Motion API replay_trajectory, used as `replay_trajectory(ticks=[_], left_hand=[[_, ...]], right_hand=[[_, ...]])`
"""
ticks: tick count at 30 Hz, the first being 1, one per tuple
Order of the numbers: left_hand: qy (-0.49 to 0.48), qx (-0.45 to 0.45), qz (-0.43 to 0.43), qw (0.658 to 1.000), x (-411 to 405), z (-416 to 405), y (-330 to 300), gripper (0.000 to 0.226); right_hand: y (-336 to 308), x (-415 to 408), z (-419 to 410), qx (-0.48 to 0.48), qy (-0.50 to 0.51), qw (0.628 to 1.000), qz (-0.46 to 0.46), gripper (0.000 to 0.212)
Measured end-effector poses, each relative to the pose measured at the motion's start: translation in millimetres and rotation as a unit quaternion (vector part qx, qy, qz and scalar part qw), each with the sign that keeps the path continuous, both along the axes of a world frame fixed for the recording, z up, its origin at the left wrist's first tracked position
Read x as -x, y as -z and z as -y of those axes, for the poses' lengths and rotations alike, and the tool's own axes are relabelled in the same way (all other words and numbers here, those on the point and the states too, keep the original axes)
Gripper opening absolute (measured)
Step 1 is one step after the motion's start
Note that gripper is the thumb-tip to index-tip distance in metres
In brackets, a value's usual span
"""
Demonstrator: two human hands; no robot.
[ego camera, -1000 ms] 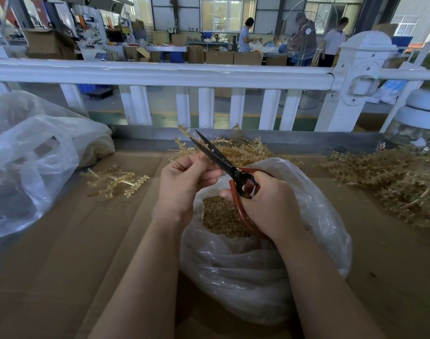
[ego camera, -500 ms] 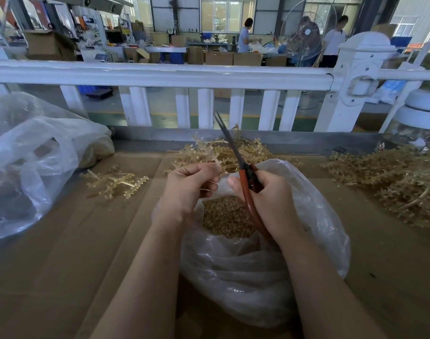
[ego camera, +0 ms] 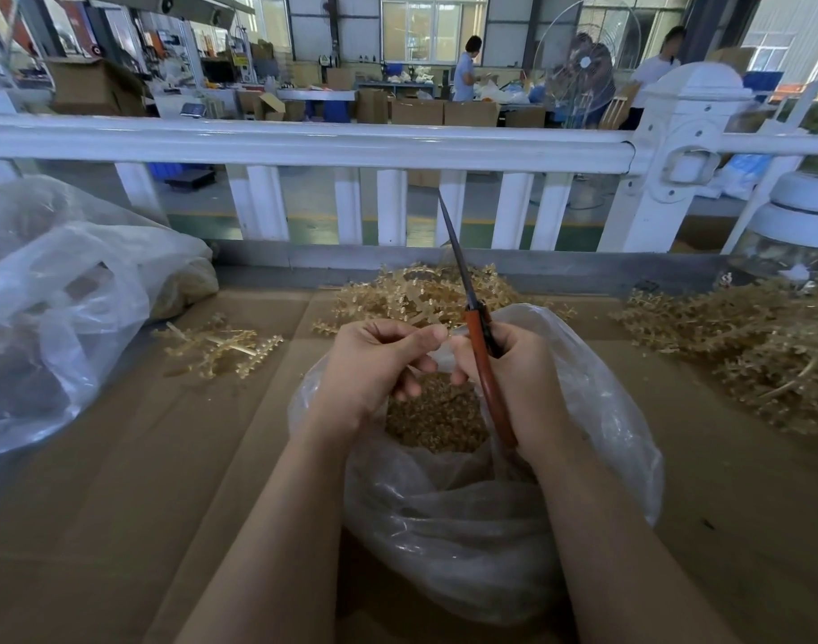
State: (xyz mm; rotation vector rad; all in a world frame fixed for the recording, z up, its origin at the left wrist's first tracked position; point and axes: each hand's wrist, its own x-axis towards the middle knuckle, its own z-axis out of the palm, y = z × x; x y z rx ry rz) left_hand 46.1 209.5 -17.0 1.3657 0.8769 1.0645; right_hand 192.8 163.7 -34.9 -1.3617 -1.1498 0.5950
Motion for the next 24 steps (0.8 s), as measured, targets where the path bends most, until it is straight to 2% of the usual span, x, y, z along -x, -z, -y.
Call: replay_trajectory(ticks=[5,7,10,15,24], left_hand=[[-0.132,-0.127,0.012,0.983,-1.5,-3.7,2.3,0.037],[-0.152,-0.162,-0.03,0.975,0.7,-3.9,2.2,0.043],[-0.125,-0.192,-0.118,0.966,3.7,-0.9,0.3,0.041],[-0.044,-0.179,-0.03,0.982,5.5,-5.0,2.2,0.01],[-0.017,-0.146,-0.015,0.989,3.4,-5.8,2.1,0.009]], right_hand=[[-3.5,1.8,1.5,0.015,-0.004,1.0,-0.009,0.021],[-4.2,2.6,1.9,0.017,-0.007,1.0,-0.003,0.023],[-3.7,2.6,2.4,0.018,-0.01,1.0,0.005,0.024],[-2.0,1.4,0.2,0.006,-0.009,1.0,0.008,0.026],[4.9,-2.2,-3.4,0.005,-0.008,0.998,0.055,0.027]])
